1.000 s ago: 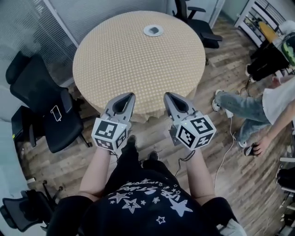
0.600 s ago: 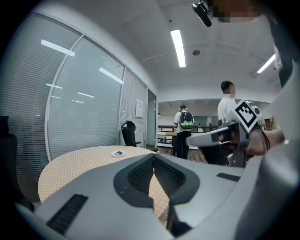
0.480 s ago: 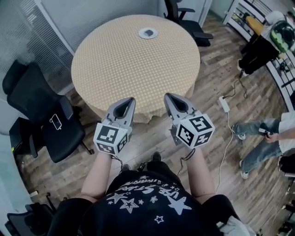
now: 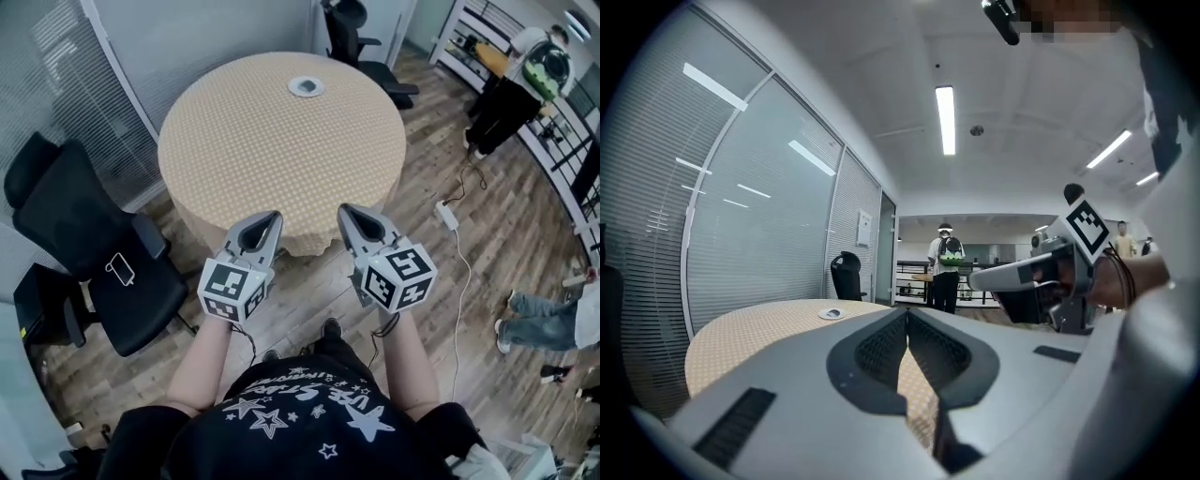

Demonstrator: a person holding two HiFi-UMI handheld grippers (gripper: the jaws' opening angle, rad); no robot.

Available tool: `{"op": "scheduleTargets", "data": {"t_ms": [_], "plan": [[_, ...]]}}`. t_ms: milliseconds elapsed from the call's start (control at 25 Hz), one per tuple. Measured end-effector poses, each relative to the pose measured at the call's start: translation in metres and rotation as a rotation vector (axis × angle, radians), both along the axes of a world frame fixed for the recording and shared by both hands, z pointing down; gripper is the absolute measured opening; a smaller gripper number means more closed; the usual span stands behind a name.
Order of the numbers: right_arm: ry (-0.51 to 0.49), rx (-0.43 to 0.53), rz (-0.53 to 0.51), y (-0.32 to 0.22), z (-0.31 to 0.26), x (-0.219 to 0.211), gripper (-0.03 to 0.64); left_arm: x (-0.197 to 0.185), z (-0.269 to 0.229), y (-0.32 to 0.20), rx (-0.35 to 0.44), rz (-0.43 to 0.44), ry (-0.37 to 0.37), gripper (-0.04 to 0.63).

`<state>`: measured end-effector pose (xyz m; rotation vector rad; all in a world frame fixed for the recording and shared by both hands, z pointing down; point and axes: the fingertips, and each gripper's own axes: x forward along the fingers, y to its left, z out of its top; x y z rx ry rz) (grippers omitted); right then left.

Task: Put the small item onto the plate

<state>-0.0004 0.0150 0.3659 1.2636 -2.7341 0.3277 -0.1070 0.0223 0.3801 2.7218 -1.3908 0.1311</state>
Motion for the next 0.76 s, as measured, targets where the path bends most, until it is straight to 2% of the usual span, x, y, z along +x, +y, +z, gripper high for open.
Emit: {"op": "scheduleTargets", "data": {"t_ms": [280, 480, 760], "plan": [[0.003, -0.020, 0.052, 0.061, 0.008, -0.019, 0.025, -0.019, 0.002, 0.057, 0.000, 0.073, -0.010, 0.009], [0.015, -0.023, 0.044, 0.093, 0.011, -0.049, 0.026, -0.050, -0.001, 0.091, 0.008, 0.067, -0.001, 0.009], [0.031, -0.031, 0.032, 0.109, 0.018, -0.079, 0.025, -0.083, 0.011, 0.107, -0.012, 0.052, 0.000, 0.009]]}}
